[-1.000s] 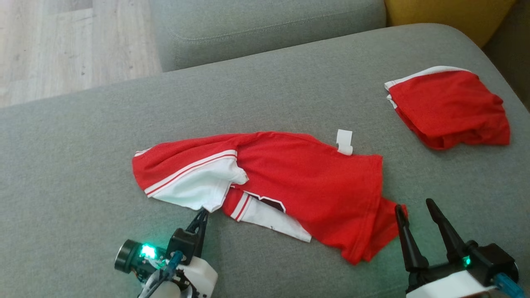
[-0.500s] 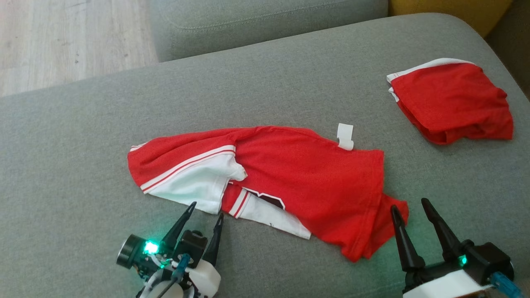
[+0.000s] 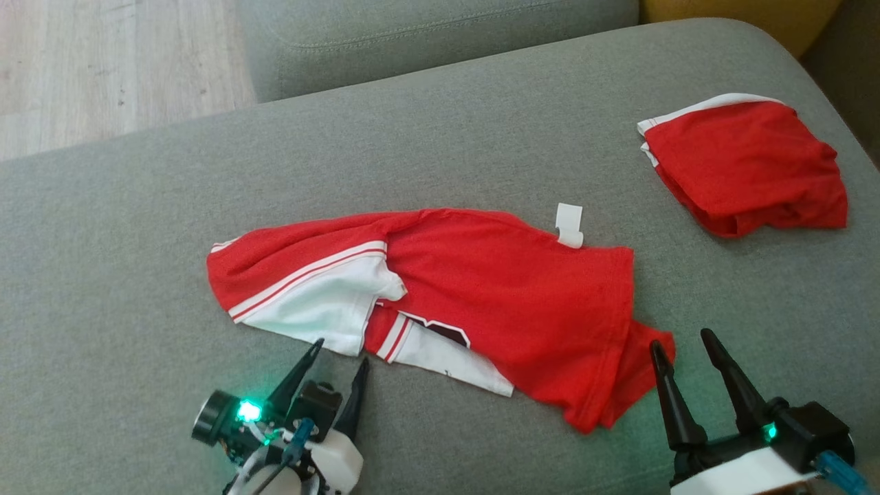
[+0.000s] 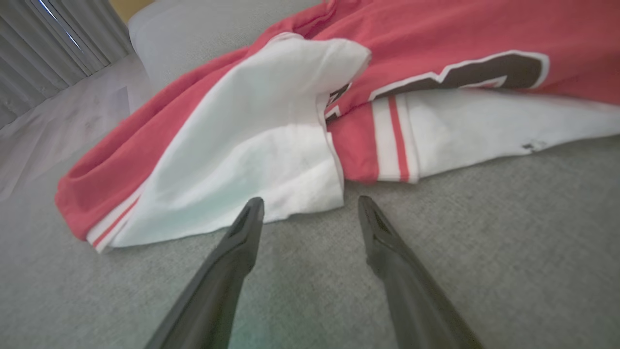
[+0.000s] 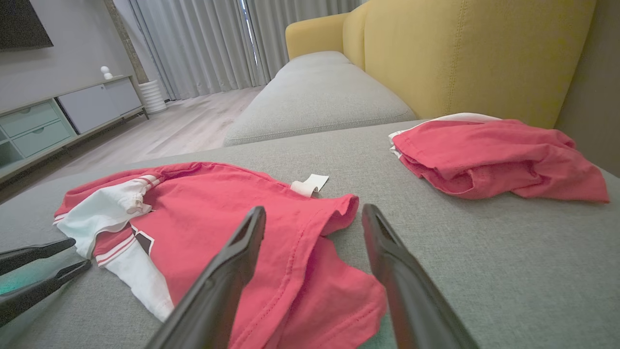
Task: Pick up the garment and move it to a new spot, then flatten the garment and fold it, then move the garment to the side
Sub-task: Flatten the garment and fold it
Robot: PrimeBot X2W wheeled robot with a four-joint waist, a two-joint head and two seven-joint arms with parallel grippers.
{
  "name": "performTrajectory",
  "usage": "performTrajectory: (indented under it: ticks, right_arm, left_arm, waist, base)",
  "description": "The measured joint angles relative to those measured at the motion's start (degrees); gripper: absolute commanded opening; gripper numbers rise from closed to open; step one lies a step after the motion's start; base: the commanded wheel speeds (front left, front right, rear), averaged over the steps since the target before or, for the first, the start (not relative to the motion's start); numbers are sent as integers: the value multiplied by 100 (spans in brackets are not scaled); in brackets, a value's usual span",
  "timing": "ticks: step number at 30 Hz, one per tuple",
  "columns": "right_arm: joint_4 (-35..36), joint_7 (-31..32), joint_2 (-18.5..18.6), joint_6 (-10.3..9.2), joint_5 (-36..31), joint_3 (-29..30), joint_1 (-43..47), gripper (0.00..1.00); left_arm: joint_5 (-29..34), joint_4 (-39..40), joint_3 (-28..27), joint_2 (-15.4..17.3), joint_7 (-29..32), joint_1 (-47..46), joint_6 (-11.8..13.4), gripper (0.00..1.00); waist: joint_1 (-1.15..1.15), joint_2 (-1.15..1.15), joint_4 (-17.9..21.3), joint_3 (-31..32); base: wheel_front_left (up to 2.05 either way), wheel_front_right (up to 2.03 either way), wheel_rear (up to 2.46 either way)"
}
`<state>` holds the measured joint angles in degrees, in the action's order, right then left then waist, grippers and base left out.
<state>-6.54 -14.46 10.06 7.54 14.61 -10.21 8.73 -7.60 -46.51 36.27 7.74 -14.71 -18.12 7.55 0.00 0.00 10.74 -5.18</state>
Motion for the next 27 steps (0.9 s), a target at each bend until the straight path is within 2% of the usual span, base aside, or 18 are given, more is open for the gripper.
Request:
performTrajectory:
  ticks: [8,9,10,19,24,27]
  right_arm:
    - [0,0,16,0,1,-4,-8,100]
    - [-1,0,19,0,1,-4,-9,100]
    - [-1,0,21,0,1,-3,-9,100]
    - [-2,0,27,0,1,2,-14,100]
    - [11,0,26,0,21,2,-20,100]
    - [-34,0,29,0,178,0,-108,100]
  left_arm:
    - [0,-135,45,-37,0,-163,-8,98]
    - [0,-146,49,-42,0,-163,-23,81]
    - [0,-155,60,-49,0,-163,-54,0]
    - [-58,-226,68,-91,0,-170,-56,0]
    - [-57,412,-25,-19,0,-168,13,0]
    - [-57,849,-148,138,0,-167,80,0]
  waist:
    - [0,0,47,-43]
    - [0,0,54,-45]
    - [0,0,59,-46]
    - [0,0,49,-5]
    - [0,0,-3,15]
    - [0,0,-63,-12]
  base:
    - [0,0,0]
    - [0,0,0]
    - [0,0,0]
    - [0,0,0]
    - [0,0,0]
    - [0,0,0]
